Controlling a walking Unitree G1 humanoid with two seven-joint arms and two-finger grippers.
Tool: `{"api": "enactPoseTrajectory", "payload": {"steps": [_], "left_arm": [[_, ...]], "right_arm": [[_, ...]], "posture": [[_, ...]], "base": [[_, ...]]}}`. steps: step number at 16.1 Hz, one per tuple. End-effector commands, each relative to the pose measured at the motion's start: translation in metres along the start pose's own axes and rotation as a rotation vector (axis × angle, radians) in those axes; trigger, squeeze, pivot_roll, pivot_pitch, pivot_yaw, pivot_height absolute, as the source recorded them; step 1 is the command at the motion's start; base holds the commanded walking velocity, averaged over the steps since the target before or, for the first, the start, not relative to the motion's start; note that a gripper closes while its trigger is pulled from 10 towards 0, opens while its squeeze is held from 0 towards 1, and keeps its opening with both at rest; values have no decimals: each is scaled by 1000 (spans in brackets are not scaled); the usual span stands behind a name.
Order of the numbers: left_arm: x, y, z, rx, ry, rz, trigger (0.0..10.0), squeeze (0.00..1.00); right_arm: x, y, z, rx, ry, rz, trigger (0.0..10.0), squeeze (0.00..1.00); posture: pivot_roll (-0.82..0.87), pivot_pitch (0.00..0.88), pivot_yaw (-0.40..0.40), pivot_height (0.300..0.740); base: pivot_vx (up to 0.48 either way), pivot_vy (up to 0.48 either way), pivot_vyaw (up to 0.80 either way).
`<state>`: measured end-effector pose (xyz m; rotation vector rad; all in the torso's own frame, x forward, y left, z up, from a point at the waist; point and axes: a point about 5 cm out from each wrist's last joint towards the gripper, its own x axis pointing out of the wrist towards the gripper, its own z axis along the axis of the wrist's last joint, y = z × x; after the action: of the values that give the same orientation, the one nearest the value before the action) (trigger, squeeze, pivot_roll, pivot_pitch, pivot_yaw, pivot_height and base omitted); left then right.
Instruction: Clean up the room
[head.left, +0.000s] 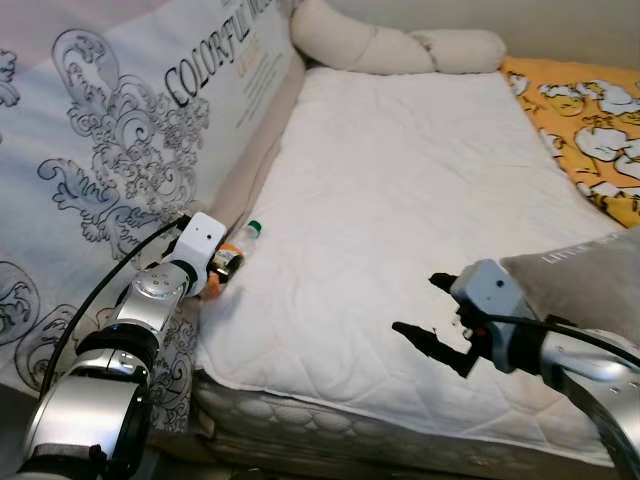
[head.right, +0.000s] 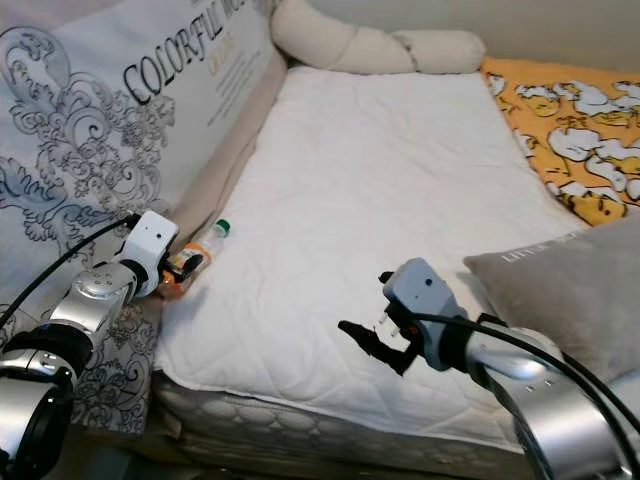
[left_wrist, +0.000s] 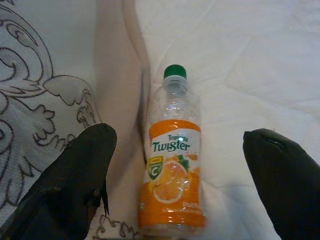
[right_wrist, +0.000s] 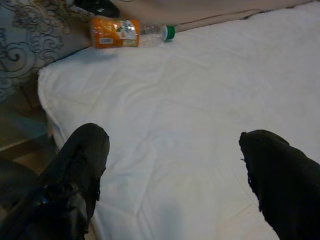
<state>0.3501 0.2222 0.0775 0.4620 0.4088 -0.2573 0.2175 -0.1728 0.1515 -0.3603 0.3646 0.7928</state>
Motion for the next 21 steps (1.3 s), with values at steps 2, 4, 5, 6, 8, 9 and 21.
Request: {"api": "enactPoseTrajectory", "payload": {"steps": [2,4,5,6,8,9,21], "left_arm": [[0,11,8,60,-6,46,10000,0],[0,16,9,76,0,55,10000,0],[-1,17,9,74,2,61,10000,0],[0,15,9,56,-2,47,10000,0],[3,1,11,26,-31,-23,10000,0],[5,-9,11,21,-39,-66,10000,0],[13,-25,9,-11,29,82,10000,0]], "right_arm": [[-5,3,5,5,4,1,10000,0],[-8,7,6,19,18,-13,10000,0],[-9,10,5,24,30,-15,10000,0],[-11,12,4,27,39,-13,10000,0],[-12,13,3,25,57,-34,10000,0],[-12,14,3,26,63,-42,10000,0],[-10,24,4,32,90,-62,10000,0]], "posture": [[-260,34,32,740],[-269,56,29,740],[-273,65,28,740],[-279,73,26,740],[-286,80,17,740],[-286,81,14,740],[-315,107,34,740]], "base": [[0,0,0],[0,0,0],[0,0,0],[0,0,0],[0,0,0],[0,0,0],[0,0,0]]}}
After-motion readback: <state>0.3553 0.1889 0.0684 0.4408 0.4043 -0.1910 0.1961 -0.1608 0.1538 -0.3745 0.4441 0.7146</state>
